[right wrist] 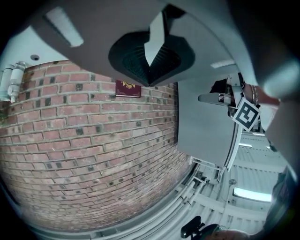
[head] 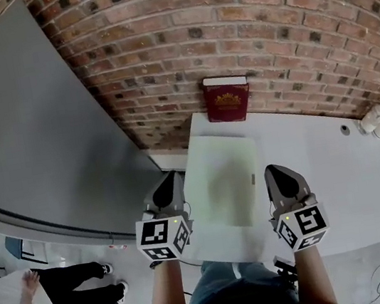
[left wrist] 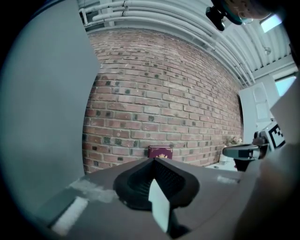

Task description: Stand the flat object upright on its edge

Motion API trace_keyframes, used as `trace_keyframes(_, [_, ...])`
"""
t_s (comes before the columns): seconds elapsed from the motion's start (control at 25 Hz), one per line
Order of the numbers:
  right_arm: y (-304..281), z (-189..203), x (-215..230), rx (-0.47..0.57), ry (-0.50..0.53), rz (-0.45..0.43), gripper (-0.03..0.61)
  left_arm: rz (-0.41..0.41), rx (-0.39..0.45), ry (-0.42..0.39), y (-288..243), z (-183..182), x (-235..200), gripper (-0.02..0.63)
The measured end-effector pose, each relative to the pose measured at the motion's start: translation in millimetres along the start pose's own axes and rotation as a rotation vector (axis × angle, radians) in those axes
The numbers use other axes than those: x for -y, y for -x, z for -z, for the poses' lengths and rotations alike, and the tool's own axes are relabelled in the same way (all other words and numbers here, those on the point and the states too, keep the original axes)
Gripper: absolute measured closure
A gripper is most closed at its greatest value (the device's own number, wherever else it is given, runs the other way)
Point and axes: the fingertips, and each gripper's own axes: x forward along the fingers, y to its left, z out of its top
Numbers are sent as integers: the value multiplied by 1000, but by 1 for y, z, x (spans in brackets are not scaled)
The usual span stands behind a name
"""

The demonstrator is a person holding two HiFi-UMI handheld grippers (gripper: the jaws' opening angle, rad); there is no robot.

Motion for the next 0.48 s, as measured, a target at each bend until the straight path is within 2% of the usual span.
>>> trace_keyframes(0.48, [-24, 0, 2, -21, -16, 202, 577, 159, -6, -7, -53, -12, -36, 615])
